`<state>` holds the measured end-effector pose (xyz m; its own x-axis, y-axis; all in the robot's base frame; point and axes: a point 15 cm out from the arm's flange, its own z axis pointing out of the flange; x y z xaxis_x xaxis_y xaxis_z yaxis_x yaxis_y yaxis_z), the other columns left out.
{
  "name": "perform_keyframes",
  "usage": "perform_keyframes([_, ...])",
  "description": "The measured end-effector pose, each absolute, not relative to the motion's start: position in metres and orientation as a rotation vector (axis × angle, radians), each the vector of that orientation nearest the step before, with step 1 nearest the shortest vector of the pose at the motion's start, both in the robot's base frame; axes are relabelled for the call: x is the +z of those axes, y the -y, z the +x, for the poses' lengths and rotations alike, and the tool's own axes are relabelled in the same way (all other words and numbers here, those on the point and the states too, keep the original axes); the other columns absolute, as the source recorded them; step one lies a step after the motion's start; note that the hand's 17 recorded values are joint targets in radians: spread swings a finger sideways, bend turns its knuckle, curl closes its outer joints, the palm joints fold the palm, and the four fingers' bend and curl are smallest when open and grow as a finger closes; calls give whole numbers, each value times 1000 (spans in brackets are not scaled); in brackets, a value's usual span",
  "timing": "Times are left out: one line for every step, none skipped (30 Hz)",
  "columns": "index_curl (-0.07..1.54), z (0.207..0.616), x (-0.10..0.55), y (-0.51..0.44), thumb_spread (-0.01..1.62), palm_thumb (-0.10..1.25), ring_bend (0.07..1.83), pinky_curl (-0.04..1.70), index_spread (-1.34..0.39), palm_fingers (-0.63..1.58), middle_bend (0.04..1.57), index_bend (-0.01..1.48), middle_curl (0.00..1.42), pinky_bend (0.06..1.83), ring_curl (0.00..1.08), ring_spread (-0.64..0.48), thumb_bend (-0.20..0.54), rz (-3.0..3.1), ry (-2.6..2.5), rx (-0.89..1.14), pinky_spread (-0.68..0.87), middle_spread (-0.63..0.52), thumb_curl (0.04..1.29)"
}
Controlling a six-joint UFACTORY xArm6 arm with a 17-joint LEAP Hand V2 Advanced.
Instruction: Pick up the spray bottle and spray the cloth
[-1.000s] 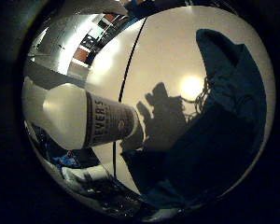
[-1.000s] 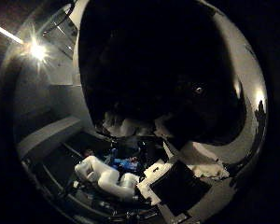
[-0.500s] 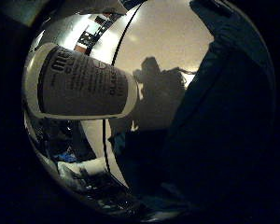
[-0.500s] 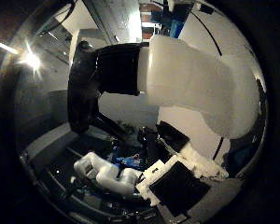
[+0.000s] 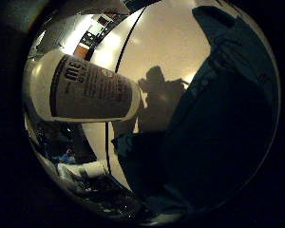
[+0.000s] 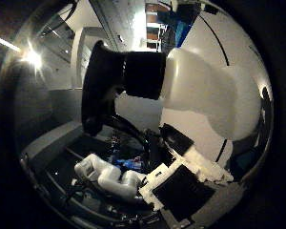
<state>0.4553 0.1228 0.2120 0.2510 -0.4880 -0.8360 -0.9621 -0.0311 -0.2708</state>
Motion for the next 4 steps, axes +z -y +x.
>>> perform_keyframes([310, 456, 214, -121, 997, 704, 473, -4, -264, 168, 213, 166, 368, 862, 275, 99, -26, -1653, -1364, 680, 407, 50, 368])
perform_keyframes([311, 456, 214, -120, 997, 704, 472, -4, -261, 169, 213, 168, 368, 861, 274, 99, -26, -1652, -1365, 679, 407, 50, 368])
perform_keyframes([312, 456, 215, -119, 997, 704, 471, -4, -260, 171, 211, 169, 367, 860, 274, 99, -26, -1651, -1365, 677, 407, 50, 368])
perform_keyframes([313, 456, 215, -118, 997, 704, 473, -4, -259, 172, 210, 168, 367, 858, 273, 99, -26, -1651, -1365, 676, 408, 51, 368])
